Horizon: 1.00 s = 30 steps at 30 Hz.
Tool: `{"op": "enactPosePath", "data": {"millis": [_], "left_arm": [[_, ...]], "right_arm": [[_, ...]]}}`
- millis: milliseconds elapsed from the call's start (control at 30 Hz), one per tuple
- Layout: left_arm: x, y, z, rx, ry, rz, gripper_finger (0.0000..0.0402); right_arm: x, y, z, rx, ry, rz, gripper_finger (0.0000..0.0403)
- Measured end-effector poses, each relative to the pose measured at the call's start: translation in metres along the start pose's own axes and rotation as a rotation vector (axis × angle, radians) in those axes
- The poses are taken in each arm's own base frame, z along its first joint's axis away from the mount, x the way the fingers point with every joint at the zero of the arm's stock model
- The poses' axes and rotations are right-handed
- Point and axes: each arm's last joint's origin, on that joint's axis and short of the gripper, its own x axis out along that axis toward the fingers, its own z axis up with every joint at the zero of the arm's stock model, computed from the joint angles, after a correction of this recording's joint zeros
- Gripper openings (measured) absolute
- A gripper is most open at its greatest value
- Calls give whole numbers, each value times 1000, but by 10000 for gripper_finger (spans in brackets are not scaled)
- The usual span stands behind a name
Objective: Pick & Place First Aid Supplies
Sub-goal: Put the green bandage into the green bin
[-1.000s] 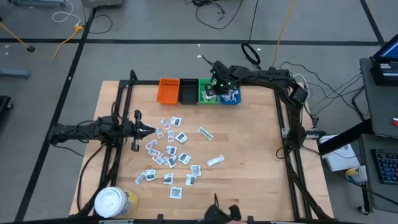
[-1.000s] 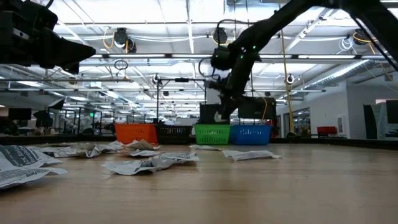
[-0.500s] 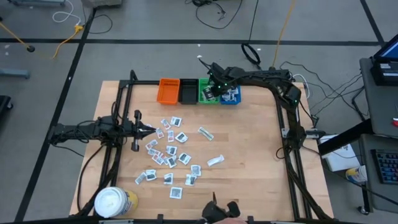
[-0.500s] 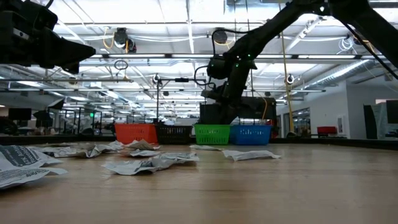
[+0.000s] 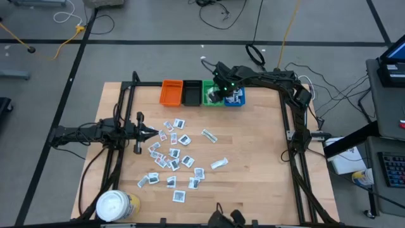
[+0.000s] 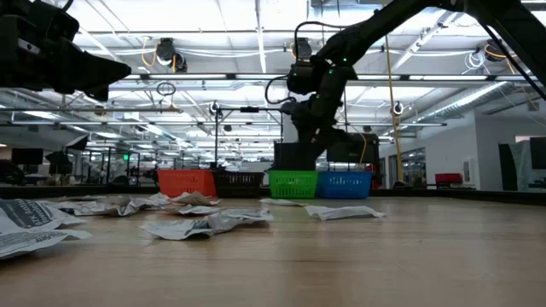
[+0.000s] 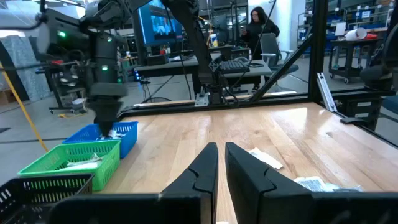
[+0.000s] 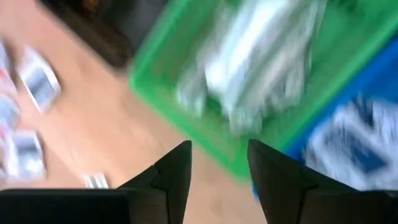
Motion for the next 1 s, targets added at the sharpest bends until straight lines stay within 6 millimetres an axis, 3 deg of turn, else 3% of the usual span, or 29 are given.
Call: {"op": "enactPosePath", "data": {"millis": [233,533,767,1000], "left_arm": [[0,0,0,0,0,0,37],[0,0,0,0,0,0,37],[0,0,0,0,0,0,37],[0,0,0,0,0,0,37]], "right_arm": [[-22,-1,-24,-135,183,-58,136],[-26,9,-45,-222,346,-87,128],[-17,59,-72,-477,372,-35,127],[-12,120,-121,-701,420,7,126]]}}
